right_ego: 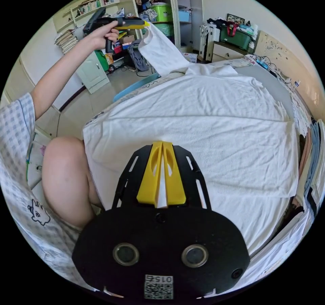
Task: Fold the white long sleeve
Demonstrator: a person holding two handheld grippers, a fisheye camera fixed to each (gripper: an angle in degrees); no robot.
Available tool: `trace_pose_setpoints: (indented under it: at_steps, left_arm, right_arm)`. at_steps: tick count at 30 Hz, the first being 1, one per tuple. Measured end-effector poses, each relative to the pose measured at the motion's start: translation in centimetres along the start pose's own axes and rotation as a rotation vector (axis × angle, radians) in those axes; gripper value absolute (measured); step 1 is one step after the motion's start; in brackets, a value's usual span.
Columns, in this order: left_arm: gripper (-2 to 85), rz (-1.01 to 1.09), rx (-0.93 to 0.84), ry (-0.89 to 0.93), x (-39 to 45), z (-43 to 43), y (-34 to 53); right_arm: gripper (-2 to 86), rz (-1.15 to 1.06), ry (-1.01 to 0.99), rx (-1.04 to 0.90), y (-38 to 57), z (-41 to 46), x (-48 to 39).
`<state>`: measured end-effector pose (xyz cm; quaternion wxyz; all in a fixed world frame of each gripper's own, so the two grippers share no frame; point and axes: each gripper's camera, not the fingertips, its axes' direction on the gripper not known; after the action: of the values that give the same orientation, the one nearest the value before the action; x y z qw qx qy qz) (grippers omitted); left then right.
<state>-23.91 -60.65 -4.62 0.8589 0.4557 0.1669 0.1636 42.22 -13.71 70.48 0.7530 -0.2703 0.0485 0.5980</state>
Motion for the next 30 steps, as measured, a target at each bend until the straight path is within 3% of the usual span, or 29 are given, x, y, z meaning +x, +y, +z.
trace_pose_setpoints:
  at_steps: [4,6,12,14,19,23,27,30]
  left_arm:
    - [-0.3,0.154,0.001,0.236,9.2,-1.6,1.3]
    - [-0.3,0.230,-0.045,0.372,14.5,-0.4,4.0]
    - [-0.2,0.285,-0.272,0.389,21.0,6.7,10.9]
    - [-0.2,0.253,-0.313,0.422,21.0,8.0,12.2]
    - [-0.3,0.130,-0.279,0.538,17.7,8.1,13.4]
    - [-0.1,0.091,-0.241,0.639,15.3,6.6,13.5]
    - [0.9,0.152,-0.270,0.681,15.4,6.3,13.5]
    - [4.2,0.132,-0.244,0.710,15.1,6.2,13.4]
  right_arm:
    - [-0.5,0.076,-0.225,0.074,2.8,-0.3,3.4]
    - [-0.3,0.180,-0.313,0.240,5.8,-2.6,7.0]
    - [0.9,0.603,-0.313,0.607,18.0,-6.3,17.8]
    - [2.6,0.681,-0.318,0.625,20.8,-5.6,20.0]
    - [12.0,0.497,-0.460,0.454,20.8,-1.1,20.0]
    - [13.7,0.302,-0.288,0.361,19.8,2.4,15.4]
    - [6.4,0.215,-0.056,0.360,21.9,4.7,12.0]
    - [1.7,0.262,-0.060,0.412,24.9,5.1,12.4]
